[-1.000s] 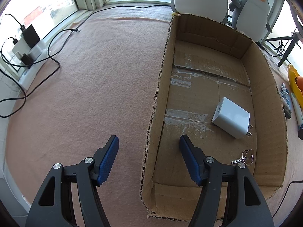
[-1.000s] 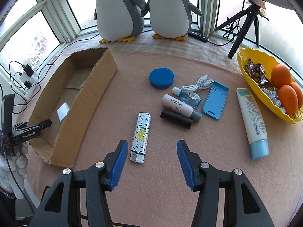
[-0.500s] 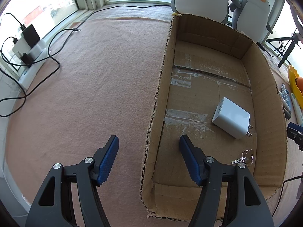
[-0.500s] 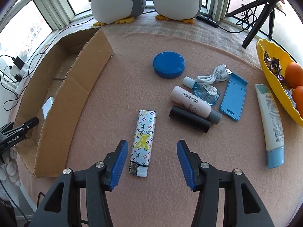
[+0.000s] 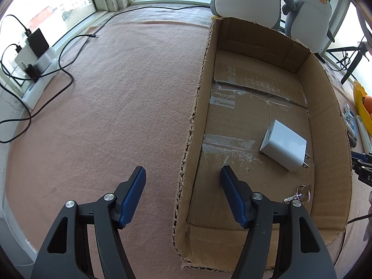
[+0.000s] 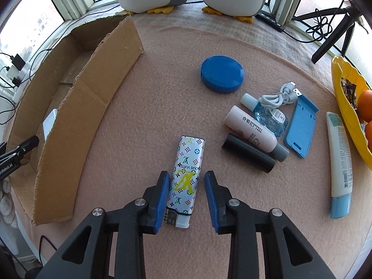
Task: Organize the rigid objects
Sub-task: 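Move the right gripper to the patterned lighter and grasp it, then carry the patterned lighter into the box and release it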
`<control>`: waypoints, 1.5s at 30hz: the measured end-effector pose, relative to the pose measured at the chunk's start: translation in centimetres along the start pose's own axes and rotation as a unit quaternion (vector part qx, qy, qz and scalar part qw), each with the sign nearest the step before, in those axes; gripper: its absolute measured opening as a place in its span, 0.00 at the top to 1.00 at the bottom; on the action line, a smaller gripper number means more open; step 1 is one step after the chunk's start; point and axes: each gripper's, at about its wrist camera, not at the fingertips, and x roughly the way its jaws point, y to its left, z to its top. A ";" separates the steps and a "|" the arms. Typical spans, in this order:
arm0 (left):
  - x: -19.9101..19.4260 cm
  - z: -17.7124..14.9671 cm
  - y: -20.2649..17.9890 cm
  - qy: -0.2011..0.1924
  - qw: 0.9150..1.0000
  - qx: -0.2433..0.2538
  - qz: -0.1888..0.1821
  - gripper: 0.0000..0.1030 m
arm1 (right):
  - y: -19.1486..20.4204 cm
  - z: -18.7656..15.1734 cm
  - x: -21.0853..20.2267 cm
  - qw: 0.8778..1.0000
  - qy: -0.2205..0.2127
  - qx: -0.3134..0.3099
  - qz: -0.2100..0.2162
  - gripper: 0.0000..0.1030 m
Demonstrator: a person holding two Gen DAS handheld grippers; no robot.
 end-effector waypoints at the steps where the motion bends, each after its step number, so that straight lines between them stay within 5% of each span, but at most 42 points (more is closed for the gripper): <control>1: 0.0 0.0 0.0 0.000 1.000 0.000 0.000 0.35 | 0.0 0.1 0.0 1.000 0.001 -0.003 -0.002 0.78; 25: 0.0 0.2 0.1 0.000 1.000 0.000 0.000 0.35 | 0.6 -0.9 -4.1 0.999 -0.049 -0.002 0.014 0.80; 36: 0.1 0.2 0.1 0.000 1.000 0.000 -0.001 0.35 | 7.1 1.1 -8.6 0.991 -0.098 -0.060 0.067 0.80; 45: 0.1 0.2 0.2 0.000 1.000 -0.001 -0.002 0.36 | 12.6 1.9 -7.3 0.987 -0.090 -0.104 0.087 0.80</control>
